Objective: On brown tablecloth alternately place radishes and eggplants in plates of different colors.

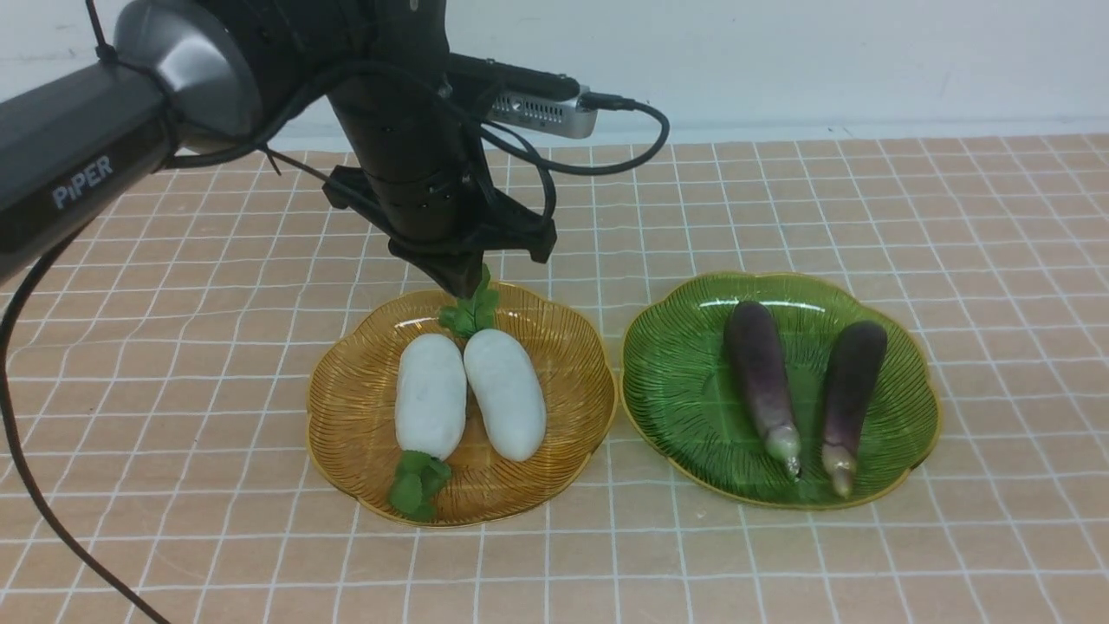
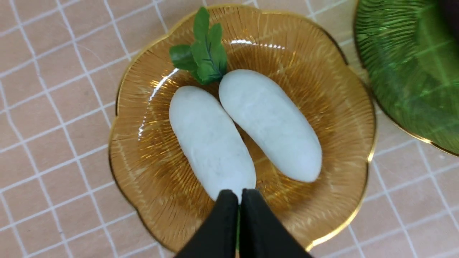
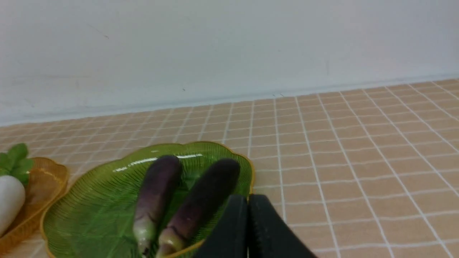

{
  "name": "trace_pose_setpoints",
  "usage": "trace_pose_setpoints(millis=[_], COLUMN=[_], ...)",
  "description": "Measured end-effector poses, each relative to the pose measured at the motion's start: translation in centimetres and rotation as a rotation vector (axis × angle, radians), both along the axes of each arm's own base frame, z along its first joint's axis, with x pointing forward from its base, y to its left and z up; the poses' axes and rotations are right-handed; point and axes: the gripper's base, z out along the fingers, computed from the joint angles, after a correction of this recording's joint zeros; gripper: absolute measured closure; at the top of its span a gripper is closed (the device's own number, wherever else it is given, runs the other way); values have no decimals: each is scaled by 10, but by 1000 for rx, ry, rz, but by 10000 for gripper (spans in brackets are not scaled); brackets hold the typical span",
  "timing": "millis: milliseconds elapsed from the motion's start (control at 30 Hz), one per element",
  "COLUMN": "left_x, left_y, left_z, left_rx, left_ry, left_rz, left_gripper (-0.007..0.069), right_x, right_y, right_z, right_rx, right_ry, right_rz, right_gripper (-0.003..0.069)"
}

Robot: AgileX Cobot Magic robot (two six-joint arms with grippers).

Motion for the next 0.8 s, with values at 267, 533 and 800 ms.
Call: trace_pose_setpoints(millis=[267, 533, 800], left_x=[-94, -178, -239], left_y=[45, 86, 115], left_z=[45, 44, 11], left_rx=[-41, -72, -89], left_ry=[-94, -161, -183], left_rz=[-5, -4, 7], left_gripper=[628, 628, 628], right_x=[-2, -2, -2], right_y=[-1, -1, -1], right_z=[-12, -13, -13], right_rx=[-8, -7, -148], right_ry=[133, 139, 133], right_rz=[-8, -8, 12], right_gripper=[665, 665, 665])
